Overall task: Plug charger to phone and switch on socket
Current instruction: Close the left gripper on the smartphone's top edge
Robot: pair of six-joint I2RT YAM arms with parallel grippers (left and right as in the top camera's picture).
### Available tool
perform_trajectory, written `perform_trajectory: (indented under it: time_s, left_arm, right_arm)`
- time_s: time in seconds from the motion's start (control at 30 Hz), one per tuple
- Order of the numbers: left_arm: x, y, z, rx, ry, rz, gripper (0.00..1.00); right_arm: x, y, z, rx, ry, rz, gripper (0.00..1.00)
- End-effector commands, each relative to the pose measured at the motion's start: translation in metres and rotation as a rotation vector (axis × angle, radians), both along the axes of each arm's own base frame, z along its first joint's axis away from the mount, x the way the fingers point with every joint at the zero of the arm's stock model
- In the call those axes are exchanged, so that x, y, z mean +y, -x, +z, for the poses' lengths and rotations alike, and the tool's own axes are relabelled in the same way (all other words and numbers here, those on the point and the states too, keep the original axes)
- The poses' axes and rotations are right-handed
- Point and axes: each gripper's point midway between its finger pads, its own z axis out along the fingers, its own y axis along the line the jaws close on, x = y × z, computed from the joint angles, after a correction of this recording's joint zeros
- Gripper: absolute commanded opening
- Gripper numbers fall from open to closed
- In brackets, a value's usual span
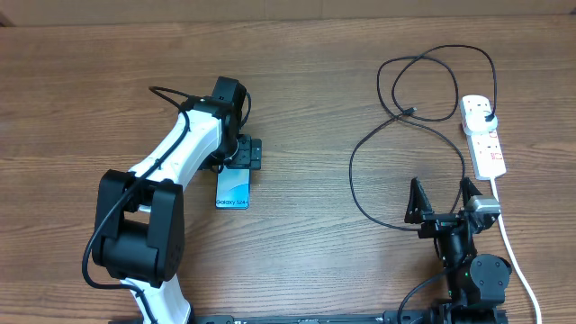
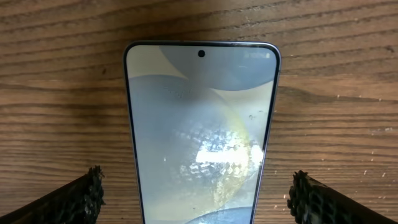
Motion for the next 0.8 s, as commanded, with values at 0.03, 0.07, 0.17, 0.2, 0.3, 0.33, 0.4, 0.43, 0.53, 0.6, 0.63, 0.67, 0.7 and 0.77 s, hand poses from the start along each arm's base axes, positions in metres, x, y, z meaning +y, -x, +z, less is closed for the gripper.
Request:
perform_trajectory:
  time_s: [0.03,0.07,0.17,0.2,0.3,0.33,0.4,0.43,0.53,0.6,0.63,0.67,0.7,0.77]
  left_arm:
    - [0.0054,0.0022,-0.0049,0.013,-0.018,0.056,0.99]
    - [0.0053,0.0023,-0.0050,0.013,-0.017,0.056,0.99]
    - [0.0055,0.0033,-0.0052,0.017,-0.018,0.056,1.00]
    - [0.0055,0.0031,-0.0054,0.016,-0.018,0.056,1.00]
    - [0.0027,0.0035,-0.0058,0.019,-0.002,0.053,0.99]
    - [0.0018,0.0050,-0.0062,0.025,0.003,0.044,0.99]
    - [0.0016,0.0077,-0.0063,0.037,0.004,0.029,1.00]
    - [0.0018,0.0090,-0.0064,0.042,0.003,0.022,1.00]
    - [0.0019,0.0098,-0.0068,0.045,0.004,0.023,1.00]
    - [0.0011,0.0092,-0.0068,0.042,0.008,0.023,0.99]
    - [0.0012,0.0091,-0.0068,0.042,0.007,0.023,1.00]
    - [0.0012,0.0092,-0.0068,0.042,0.007,0.023,1.00]
    - [0.0013,0.0094,-0.0068,0.043,0.007,0.022,1.00]
    - [0.0014,0.0099,-0.0073,0.044,0.006,0.023,1.00]
  right_arm:
    - [0.0003,-0.0001,-0.0019,-0.002,-0.004,-0.001,1.00]
    - [0.0003,-0.0001,-0.0019,-0.002,-0.004,-0.001,1.00]
    - [0.0003,-0.0001,-0.0019,-0.002,-0.004,-0.001,1.00]
    - [0.0003,-0.0001,-0.0019,-0.002,-0.004,-0.001,1.00]
    - [0.0003,-0.0001,-0.0019,-0.002,-0.004,-0.001,1.00]
    - [0.0003,-0.0001,-0.0019,-0.002,-0.004,-0.001,1.00]
    - [0.0003,-0.0001,-0.0019,-0.002,-0.004,-0.001,1.00]
    - [0.0003,-0.0001,-0.0019,-0.002,-0.004,-0.001,1.00]
    - [0.0003,-0.0001,-0.0019,-0.002,-0.004,-0.001,1.00]
    - [0.0003,-0.0001,-0.0019,-0.002,-0.004,-0.001,1.00]
    - [0.0003,-0.0001,-0.0019,-0.002,-0.004,-0.001,1.00]
    - [0.0003,-0.0001,-0.0019,-0.002,-0.004,-0.001,1.00]
    - [0.0003,-0.0001,-0.0019,-0.002,-0.004,-0.001,1.00]
    - [0.0003,-0.0001,-0.0019,-0.002,-0.004,-0.001,1.00]
